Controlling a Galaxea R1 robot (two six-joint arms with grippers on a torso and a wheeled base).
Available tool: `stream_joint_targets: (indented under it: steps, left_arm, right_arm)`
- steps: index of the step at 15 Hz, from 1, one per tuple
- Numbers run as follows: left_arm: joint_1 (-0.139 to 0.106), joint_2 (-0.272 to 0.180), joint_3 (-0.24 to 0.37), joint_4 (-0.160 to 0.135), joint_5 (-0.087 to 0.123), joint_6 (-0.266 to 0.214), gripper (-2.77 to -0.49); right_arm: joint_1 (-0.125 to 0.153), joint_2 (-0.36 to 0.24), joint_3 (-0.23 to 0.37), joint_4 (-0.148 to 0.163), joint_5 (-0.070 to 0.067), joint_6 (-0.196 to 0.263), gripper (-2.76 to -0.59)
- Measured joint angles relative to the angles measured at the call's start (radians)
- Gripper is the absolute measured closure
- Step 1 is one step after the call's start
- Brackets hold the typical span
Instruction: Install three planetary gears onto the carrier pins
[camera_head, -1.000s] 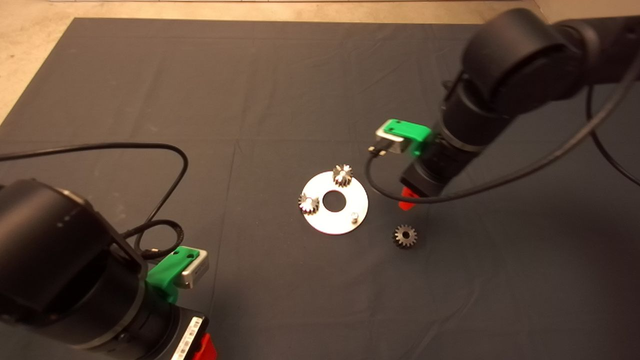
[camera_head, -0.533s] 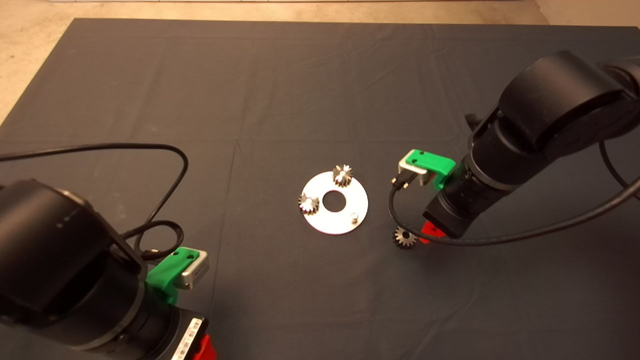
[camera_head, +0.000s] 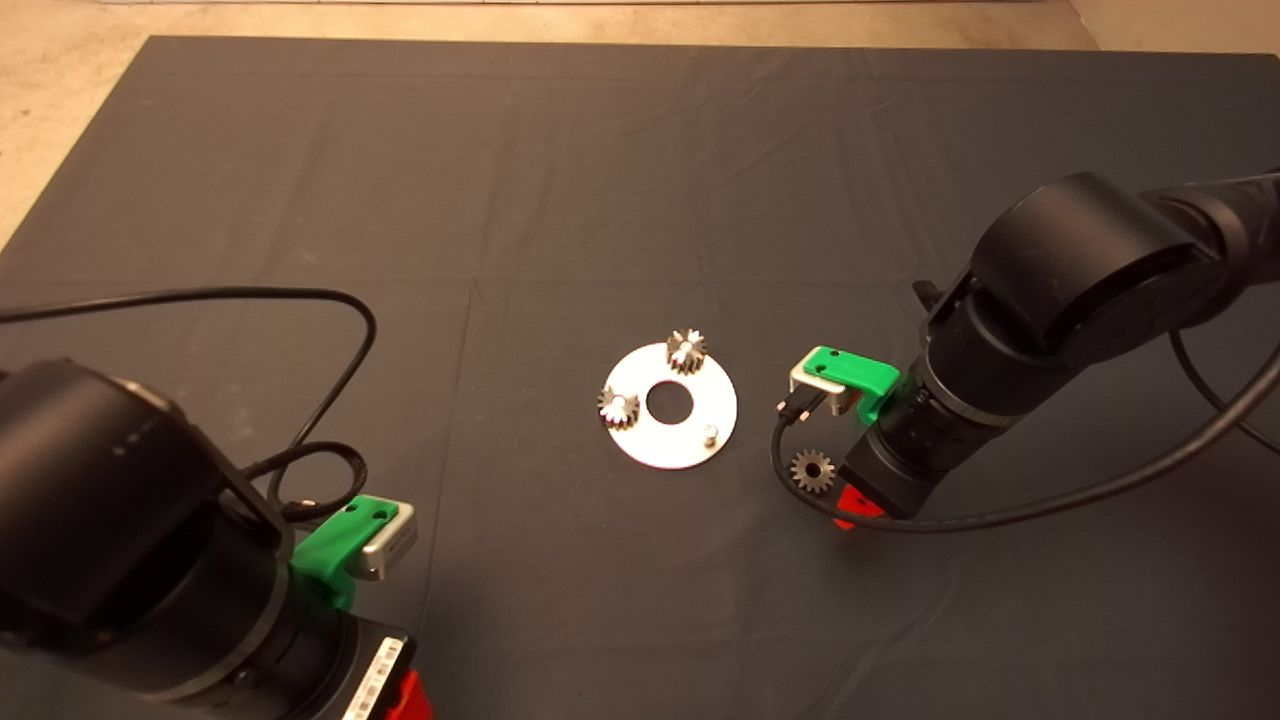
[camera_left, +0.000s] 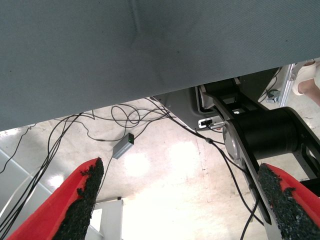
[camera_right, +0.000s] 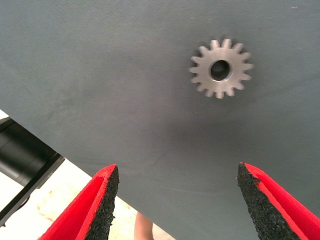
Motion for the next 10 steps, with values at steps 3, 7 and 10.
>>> stream_joint_targets:
  steps: [3,7,10]
  left_arm:
    - [0.000,0.000,0.000,0.000,0.000,0.000,-2.19]
    - [0.000,0.000,0.000,0.000,0.000,0.000,-2.19]
    - [0.000,0.000,0.000,0.000,0.000,0.000,-2.19]
  right_arm:
    - [-0.009,0.000,-0.011,-0.031,-0.001,0.000,-1.74]
    - [-0.017,0.000,-0.034,-0.091,-0.001,-0.021,-1.74]
    - [-0.017,0.000,-0.048,-0.120,0.000,-0.052,-1.74]
